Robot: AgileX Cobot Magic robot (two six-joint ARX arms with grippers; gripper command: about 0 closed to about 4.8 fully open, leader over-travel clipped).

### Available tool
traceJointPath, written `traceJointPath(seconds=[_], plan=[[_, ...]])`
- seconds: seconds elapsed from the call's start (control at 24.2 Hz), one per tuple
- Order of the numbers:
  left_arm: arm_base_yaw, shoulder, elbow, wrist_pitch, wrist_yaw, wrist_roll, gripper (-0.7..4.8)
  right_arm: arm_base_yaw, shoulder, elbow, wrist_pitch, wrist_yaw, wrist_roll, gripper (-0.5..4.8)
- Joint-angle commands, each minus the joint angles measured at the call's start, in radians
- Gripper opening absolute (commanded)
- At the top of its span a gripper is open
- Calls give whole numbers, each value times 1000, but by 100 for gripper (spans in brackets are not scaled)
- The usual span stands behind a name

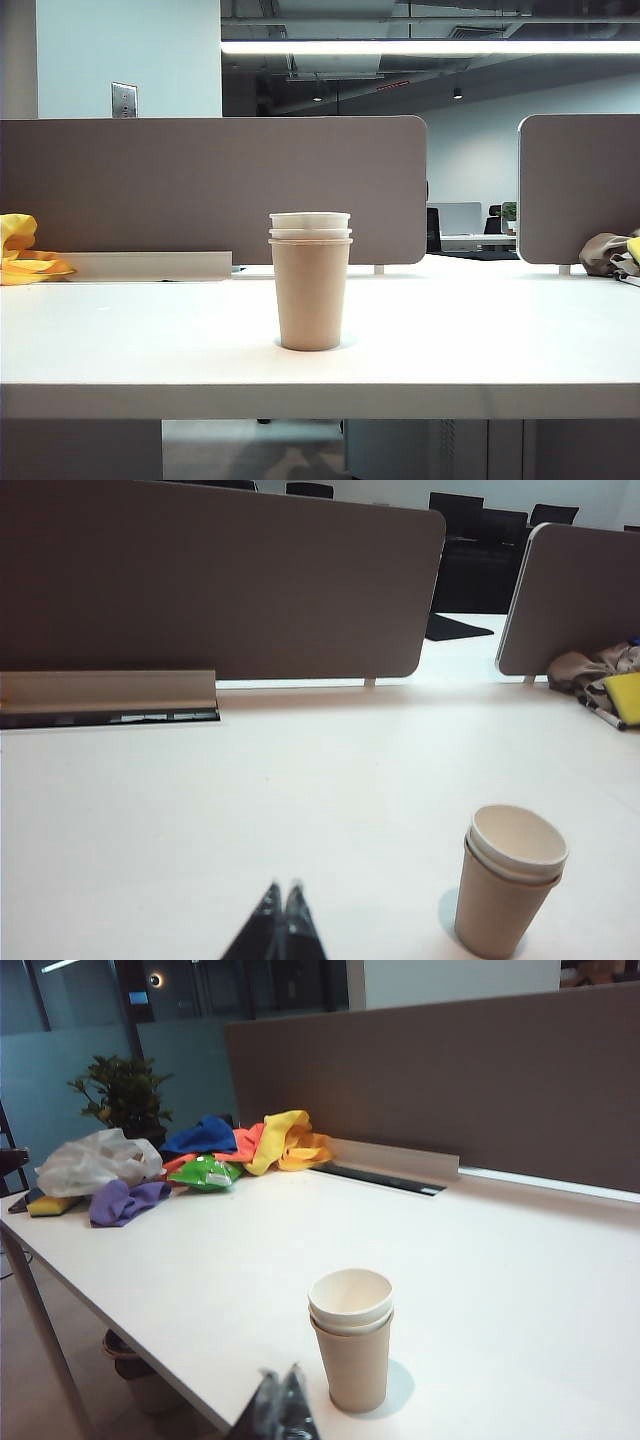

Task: Pick up all the paper cups on the table one by one and stack them together.

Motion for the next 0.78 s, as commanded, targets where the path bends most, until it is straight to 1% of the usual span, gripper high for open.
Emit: traceJointPath(seconds=[0.04, 0.21, 0.58, 0.66, 0.78], plan=[[1, 0, -31, 29, 13, 3, -6, -1, 1, -32, 43, -3, 1, -1], [1, 0, -80, 29, 23, 3, -6, 0, 1, -107, 80, -3, 1, 0], [1, 0, -145, 55, 23, 3, -6, 6, 1, -179, 90, -3, 1, 0], [1, 0, -161, 73, 24, 3, -6, 5, 0, -202, 130, -3, 1, 0], [1, 0, -177, 77, 24, 3, -6, 5, 0, -216, 146, -3, 1, 0]])
